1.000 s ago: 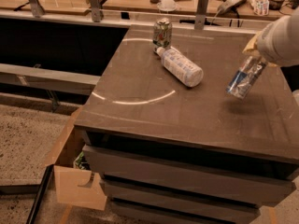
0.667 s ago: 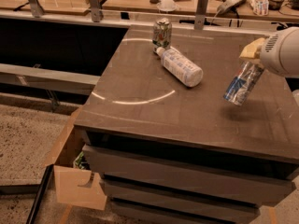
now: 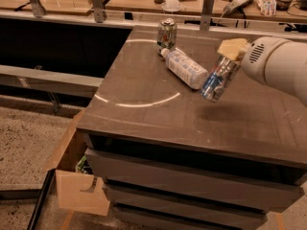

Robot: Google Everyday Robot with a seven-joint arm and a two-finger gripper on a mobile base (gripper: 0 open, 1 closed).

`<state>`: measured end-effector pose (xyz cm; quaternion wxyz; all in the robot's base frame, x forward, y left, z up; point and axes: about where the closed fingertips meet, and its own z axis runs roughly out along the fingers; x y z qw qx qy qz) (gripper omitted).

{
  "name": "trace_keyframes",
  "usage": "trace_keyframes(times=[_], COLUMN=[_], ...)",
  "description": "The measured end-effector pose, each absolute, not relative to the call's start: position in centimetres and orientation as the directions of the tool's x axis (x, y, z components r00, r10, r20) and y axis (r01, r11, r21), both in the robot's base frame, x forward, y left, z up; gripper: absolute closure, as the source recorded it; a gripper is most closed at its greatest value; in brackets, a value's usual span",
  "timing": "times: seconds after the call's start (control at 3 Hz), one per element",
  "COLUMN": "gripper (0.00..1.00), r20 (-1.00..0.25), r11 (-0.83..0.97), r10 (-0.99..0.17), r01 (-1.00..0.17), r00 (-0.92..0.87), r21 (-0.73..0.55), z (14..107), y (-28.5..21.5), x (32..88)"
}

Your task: Place redbull can upright

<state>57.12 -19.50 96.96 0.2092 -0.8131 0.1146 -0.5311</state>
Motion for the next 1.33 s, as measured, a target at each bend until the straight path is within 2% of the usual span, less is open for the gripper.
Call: trace_keyframes(times=[0.33,0.67,1.33], gripper=[1.0,1.0,1.0], r20=[0.894,0.987,0.985], r11=[-0.899,-0.939,-0.893], r10=[-0.333,-0.08,0.172], r01=[0.184,0.322,0.418], r00=[0.299,0.141,-0.024], r21=[-0.396,-0.122,0.166], z=[98.8,98.2,96.5], y=[-16.1,-14.1,-13.7], x=[58.4,58.7,56.6])
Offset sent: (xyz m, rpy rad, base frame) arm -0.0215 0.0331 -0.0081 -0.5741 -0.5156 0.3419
